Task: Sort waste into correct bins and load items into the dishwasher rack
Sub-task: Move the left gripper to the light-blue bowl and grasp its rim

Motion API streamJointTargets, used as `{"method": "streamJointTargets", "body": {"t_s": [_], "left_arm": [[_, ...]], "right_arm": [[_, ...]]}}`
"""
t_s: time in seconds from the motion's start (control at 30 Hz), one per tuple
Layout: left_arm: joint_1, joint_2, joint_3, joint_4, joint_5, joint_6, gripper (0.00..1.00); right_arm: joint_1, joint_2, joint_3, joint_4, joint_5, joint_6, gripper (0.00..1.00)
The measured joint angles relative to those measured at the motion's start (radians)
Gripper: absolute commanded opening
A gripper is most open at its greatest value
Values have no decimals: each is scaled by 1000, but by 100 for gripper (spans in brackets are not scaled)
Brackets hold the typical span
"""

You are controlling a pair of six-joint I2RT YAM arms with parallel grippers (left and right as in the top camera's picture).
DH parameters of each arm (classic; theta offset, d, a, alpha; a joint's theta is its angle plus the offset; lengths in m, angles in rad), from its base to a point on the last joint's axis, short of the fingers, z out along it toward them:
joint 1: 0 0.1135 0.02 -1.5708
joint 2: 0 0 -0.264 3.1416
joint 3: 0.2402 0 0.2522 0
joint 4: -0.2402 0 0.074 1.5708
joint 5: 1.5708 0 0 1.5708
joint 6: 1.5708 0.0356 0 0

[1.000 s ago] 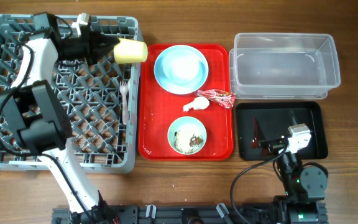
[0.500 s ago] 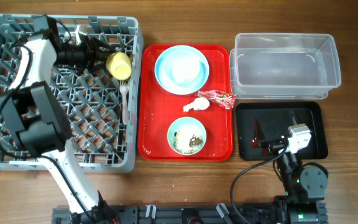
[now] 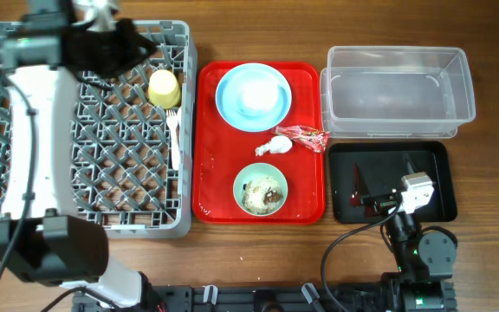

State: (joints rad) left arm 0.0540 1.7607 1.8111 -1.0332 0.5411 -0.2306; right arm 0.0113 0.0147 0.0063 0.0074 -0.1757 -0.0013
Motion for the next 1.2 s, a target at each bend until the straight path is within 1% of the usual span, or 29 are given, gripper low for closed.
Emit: {"method": "streamJointTargets", "body": {"t_s": [0.03,0.07,0.1,0.13,0.17,0.2,0.27,0.3,0.33,0.47,0.67,0.9,1.0,1.13,1.17,1.2], "left_arm": [[-88,0,0,-3,-102,-6,21],[-149,0,-1,-2,-171,-11,29],[-230,0,-2,2,-251,-14,34],[-305,3,-2,7,-310,-25,37],[-367,10,-2,21,-353,-26,36],[-437,31,-2,39,-391,-29,33],[-503,79,-2,87,-427,-34,28],[-540,133,-2,132,-450,-37,28],[-559,161,-4,144,-464,-37,28],[-616,301,-6,205,-522,-37,29],[-635,415,-6,276,-537,-37,28],[-652,440,-6,330,-544,-38,27],[-660,446,-6,346,-544,-38,25],[-660,473,-6,346,-544,-40,18],[-660,481,-6,345,-544,-41,12],[-660,497,-6,345,-544,-41,4]], "right_arm": [[0,0,0,0,0,0,100],[0,0,0,0,0,0,100],[0,0,0,0,0,0,100],[0,0,0,0,0,0,100],[0,0,0,0,0,0,100],[0,0,0,0,0,0,100],[0,0,0,0,0,0,100],[0,0,0,0,0,0,100],[0,0,0,0,0,0,100],[0,0,0,0,0,0,100],[0,0,0,0,0,0,100],[0,0,0,0,0,0,100],[0,0,0,0,0,0,99],[0,0,0,0,0,0,100],[0,0,0,0,0,0,100],[0,0,0,0,0,0,100]]}}
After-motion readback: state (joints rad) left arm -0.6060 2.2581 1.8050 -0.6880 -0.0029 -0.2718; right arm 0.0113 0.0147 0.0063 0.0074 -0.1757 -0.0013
